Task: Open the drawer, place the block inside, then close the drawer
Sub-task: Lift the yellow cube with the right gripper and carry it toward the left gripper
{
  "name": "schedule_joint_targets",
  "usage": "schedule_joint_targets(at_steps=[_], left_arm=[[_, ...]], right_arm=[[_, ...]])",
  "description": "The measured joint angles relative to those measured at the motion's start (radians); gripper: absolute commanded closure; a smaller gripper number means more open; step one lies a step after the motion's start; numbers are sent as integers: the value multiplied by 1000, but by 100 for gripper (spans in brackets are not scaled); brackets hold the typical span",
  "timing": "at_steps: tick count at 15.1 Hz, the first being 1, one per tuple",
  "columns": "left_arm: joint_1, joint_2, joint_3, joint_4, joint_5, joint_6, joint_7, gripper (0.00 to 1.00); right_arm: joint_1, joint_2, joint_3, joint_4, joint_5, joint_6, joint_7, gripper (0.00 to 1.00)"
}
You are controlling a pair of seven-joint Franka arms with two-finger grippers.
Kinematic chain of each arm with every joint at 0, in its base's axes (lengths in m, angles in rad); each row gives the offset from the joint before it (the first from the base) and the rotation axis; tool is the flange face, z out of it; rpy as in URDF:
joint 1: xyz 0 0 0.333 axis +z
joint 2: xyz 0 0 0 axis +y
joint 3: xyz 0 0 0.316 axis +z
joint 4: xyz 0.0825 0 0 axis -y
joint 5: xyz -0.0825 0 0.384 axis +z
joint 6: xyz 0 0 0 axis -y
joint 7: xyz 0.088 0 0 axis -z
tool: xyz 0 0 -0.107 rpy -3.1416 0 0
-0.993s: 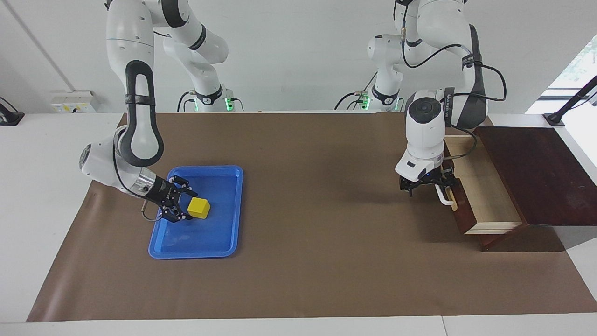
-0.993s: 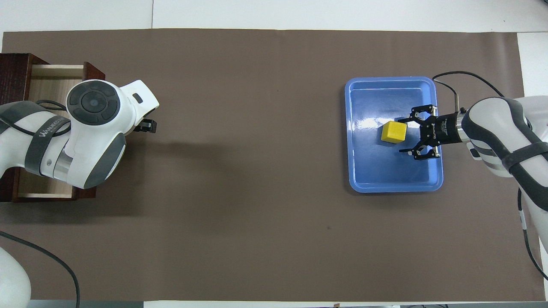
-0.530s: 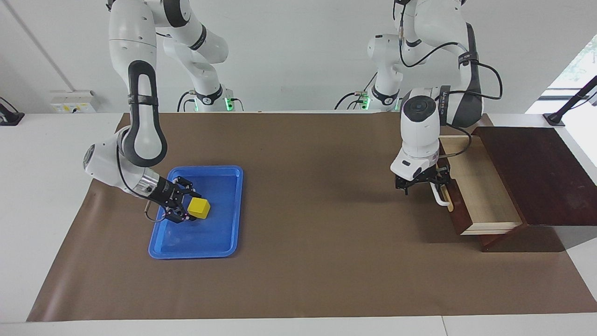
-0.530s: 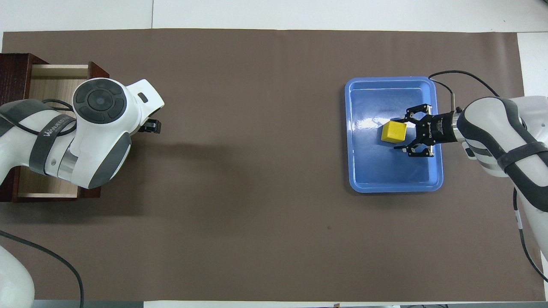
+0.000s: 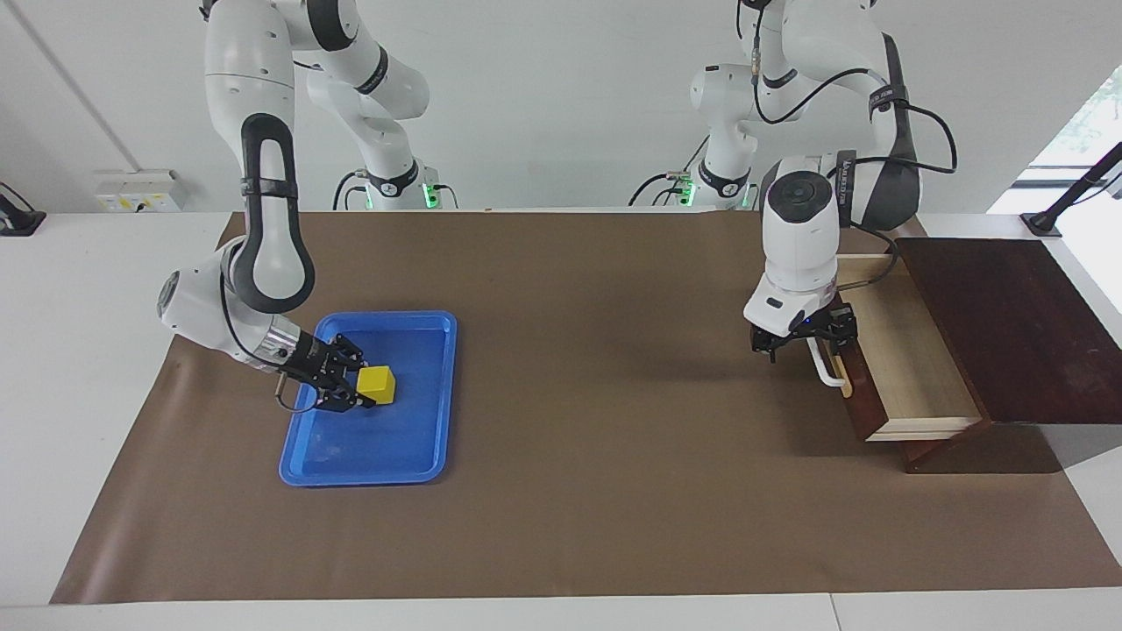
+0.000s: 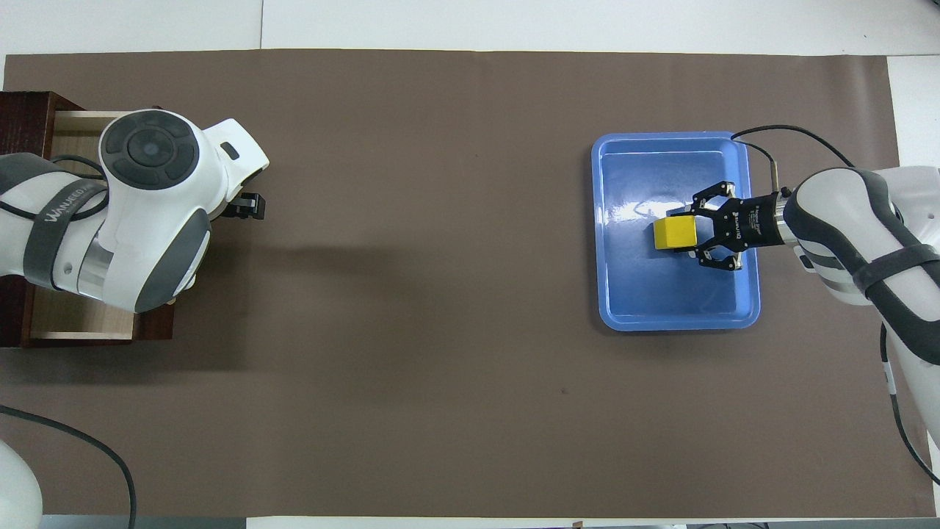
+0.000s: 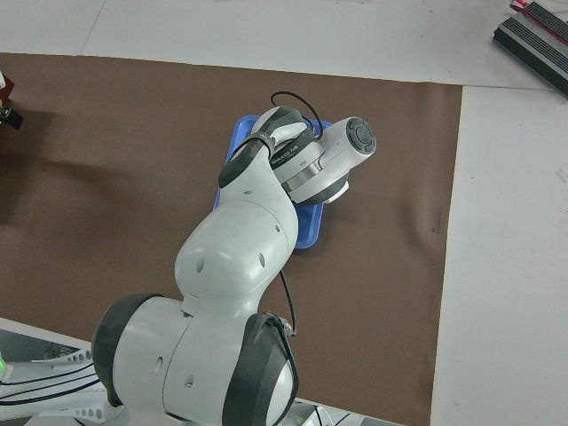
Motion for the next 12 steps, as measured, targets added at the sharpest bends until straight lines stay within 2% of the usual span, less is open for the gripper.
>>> schedule_joint_targets(at_steps=[4,7,9,12], left_arm=[[0,1,2,107,-103,-108,-2,0],[5,-1,18,189,-225,-191,-7,0],[33,-10,30,234,-307,-225,-22,0],[80,-52,33,251,-399,-244,-132,0]], right_arm=[[-1,-2,0,18,0,-6,-25,100],[17,-2,1,58,0,-12,-12,100],[63,-3,2,103,0,-18,51,100],[157,-1,4,169,0,-31,134,100]])
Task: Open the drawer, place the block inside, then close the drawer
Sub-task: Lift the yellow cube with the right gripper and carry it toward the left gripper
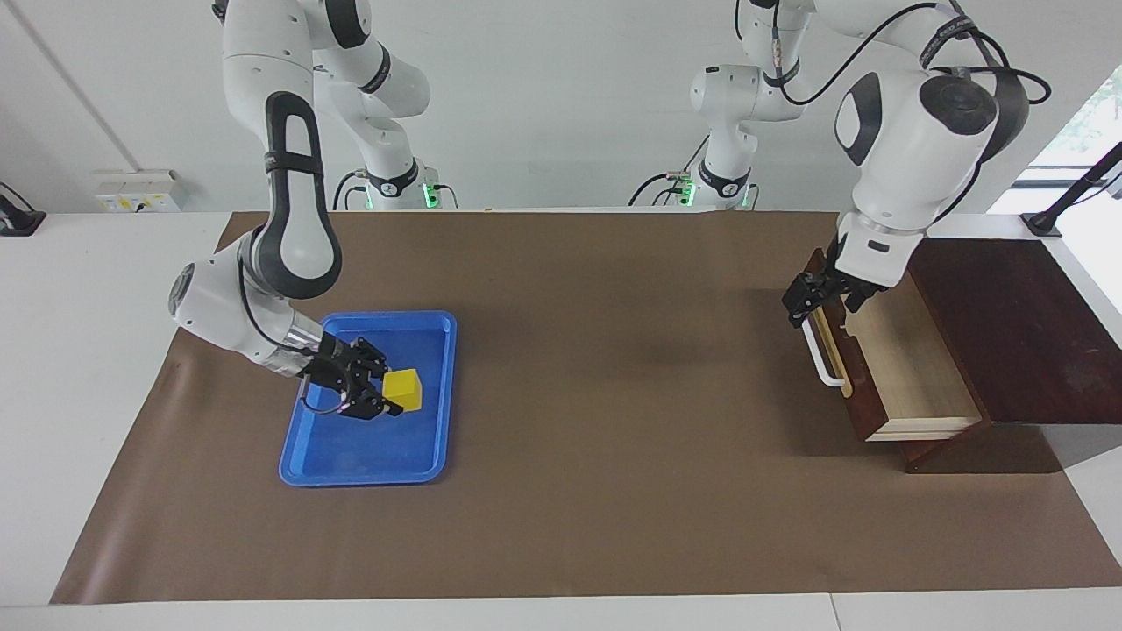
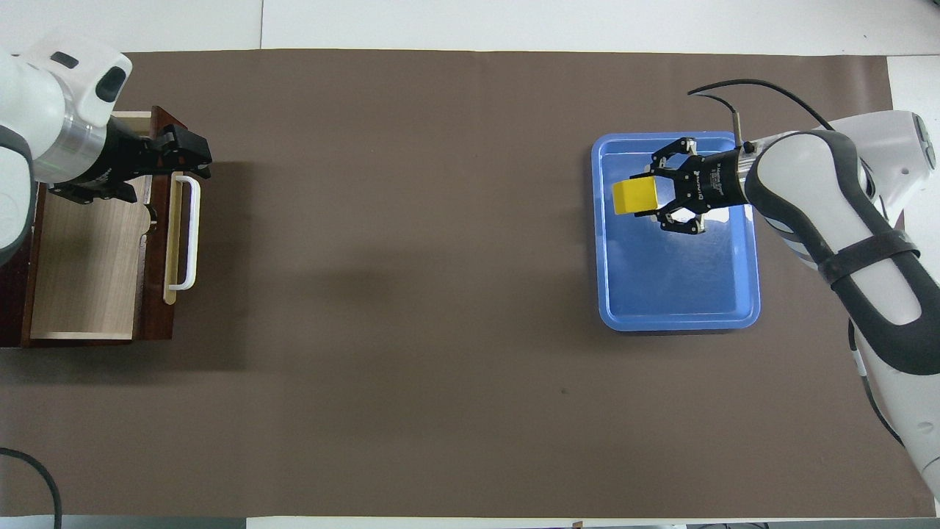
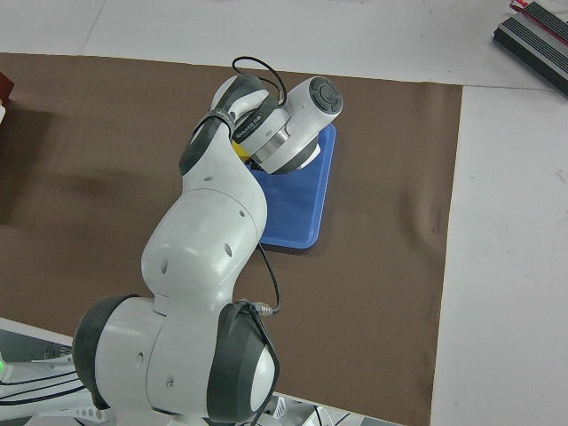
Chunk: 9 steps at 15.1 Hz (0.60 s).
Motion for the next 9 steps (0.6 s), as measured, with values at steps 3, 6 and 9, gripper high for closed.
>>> schedule_joint_targets(at_steps=[3,6,9], left_arm=[[-1,-26,-7,0,-13,-53,-64,0],[-3,-28,-12,-2,-13,-71,-84,0],[-3,-29,-14,-10,-14,-72,-214,0]], right_arm=[[97,10,1,55,0,1,188,100],[189,30,1,130,0,3,402,100],[277,52,1,187,0,11,521,100]])
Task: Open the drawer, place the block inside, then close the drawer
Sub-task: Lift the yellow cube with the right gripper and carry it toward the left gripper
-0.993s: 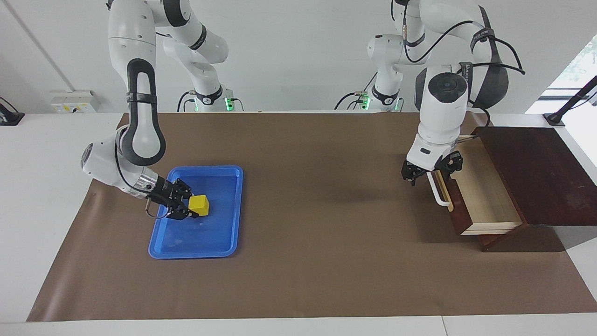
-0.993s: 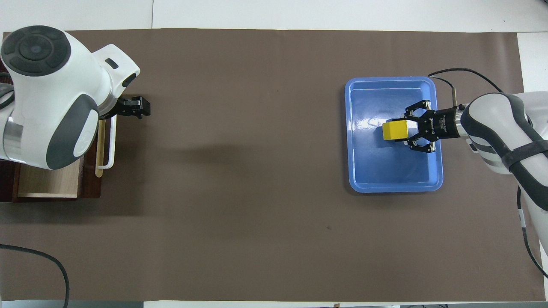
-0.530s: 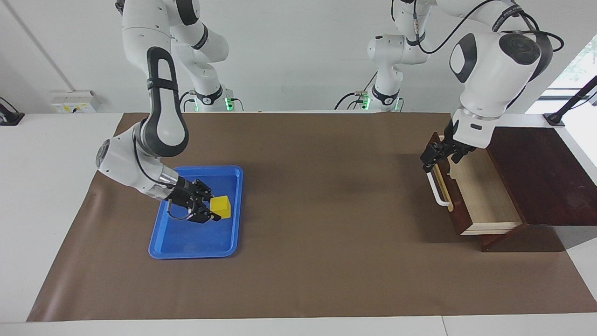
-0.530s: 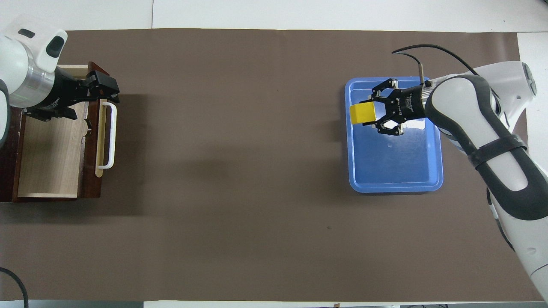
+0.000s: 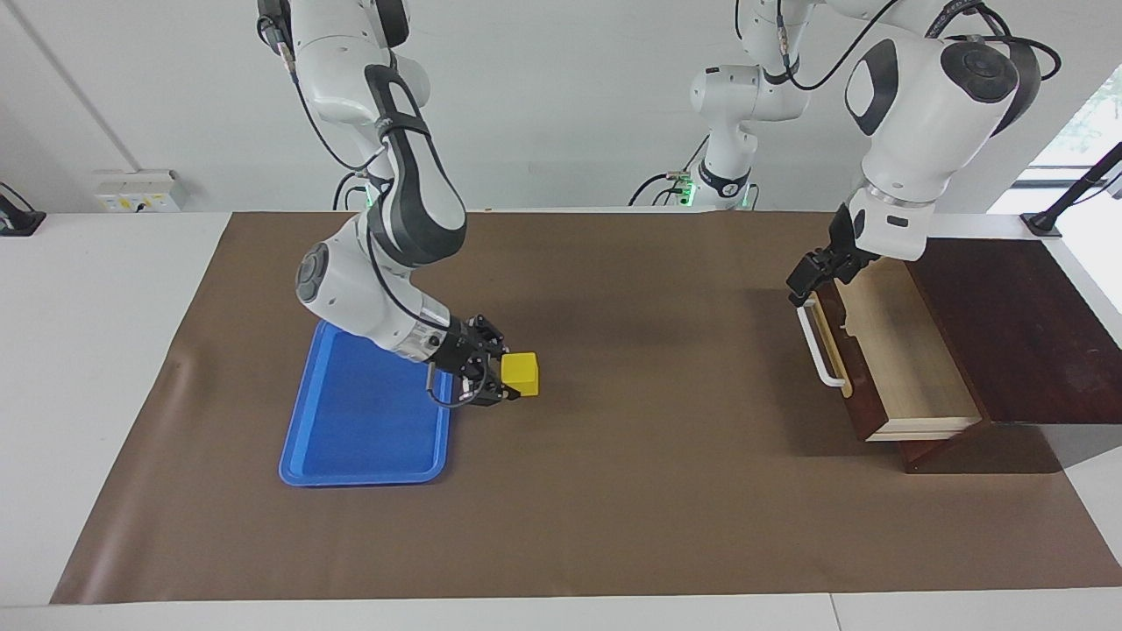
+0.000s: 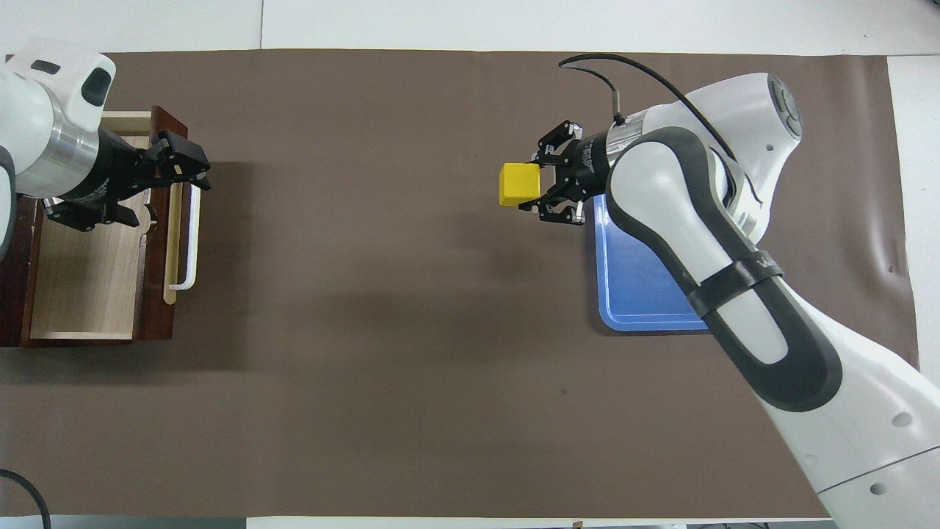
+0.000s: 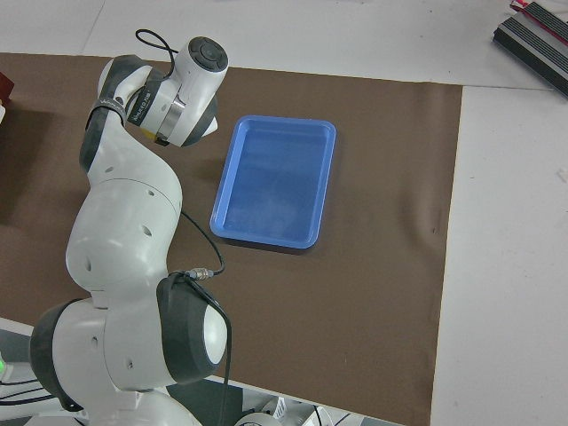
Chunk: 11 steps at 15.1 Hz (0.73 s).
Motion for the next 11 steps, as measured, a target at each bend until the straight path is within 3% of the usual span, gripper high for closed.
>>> schedule_joint_targets(at_steps=[4,8,11], left_arm=[[-1,-4,-1,-3,-7,21,-295,0],[-31,1,-8,-2,-10,59,-714,0],[-124,81,-11,50,20,56,-983,0]], right_arm=[[112,21,0,27,-17,31,74,100],[182,41,-1,68,-25,51,113,100],[223,76,-1,135,-103,51,198,100]])
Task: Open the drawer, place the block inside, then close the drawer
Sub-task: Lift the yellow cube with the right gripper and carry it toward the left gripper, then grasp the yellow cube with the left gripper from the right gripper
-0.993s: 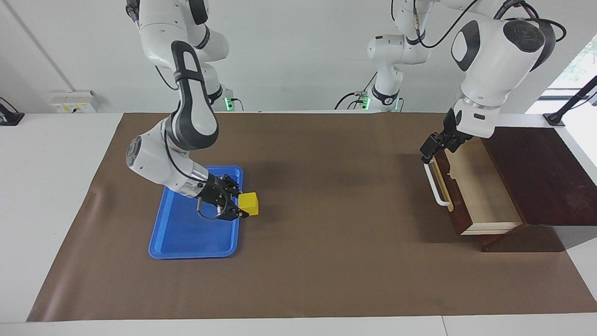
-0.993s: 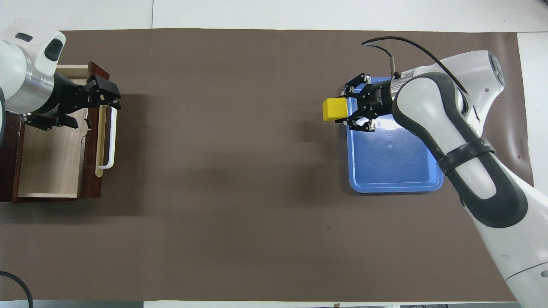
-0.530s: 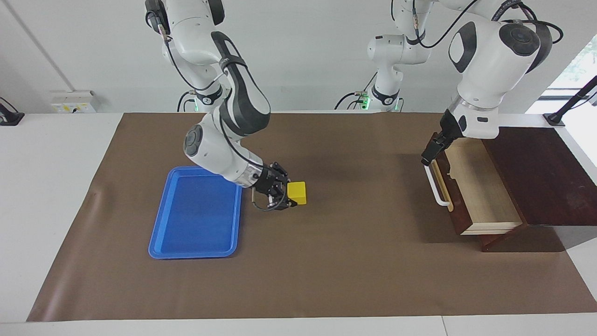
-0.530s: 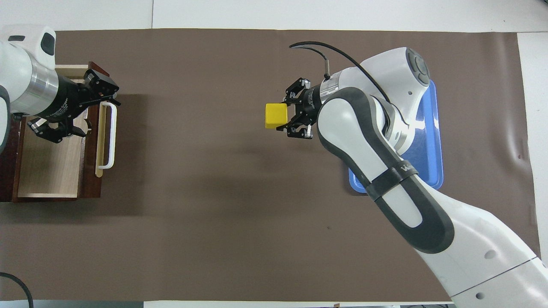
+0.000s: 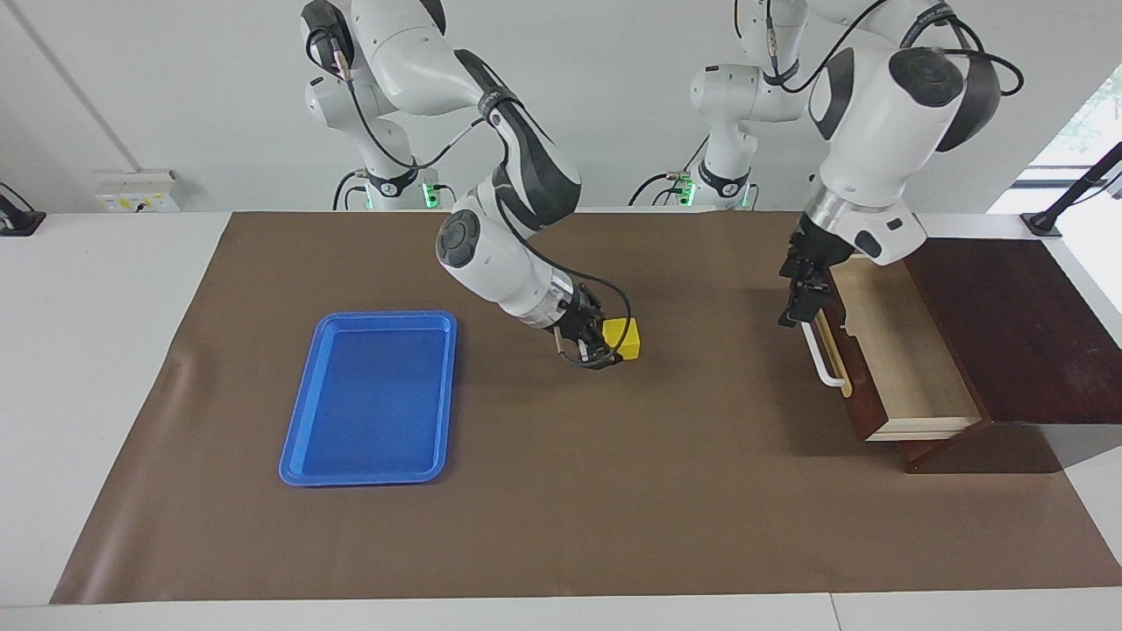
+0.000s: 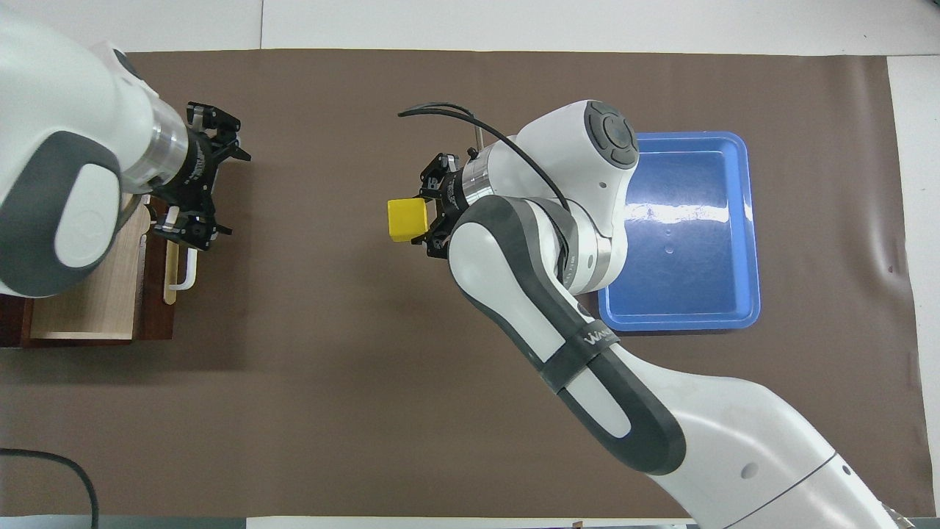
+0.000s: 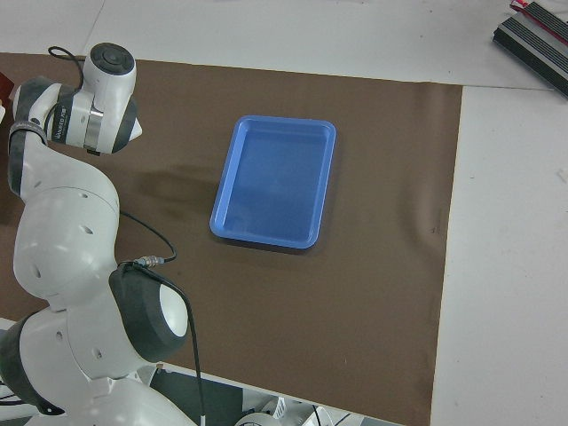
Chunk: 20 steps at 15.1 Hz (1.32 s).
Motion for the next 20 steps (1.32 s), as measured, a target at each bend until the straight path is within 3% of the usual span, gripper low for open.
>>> schedule_joint_targets(at_steps=[2,4,8,20], left_arm=[[-46,91,-2,91,6,-5,-164,0],[-78,136,-2,123,6,-19,-226,0],[-148,112,-1,45,6,14,-384,0],[-177,89,2,-29,6,117,-455,0]], right_arm=[[17,32,0,56,-23,0,43,100],[20,59,0,110,-27,-4,67,100],[22,79,-1,149,-60,-20,75,100],[23,79,0,151,-60,-19,75,100]])
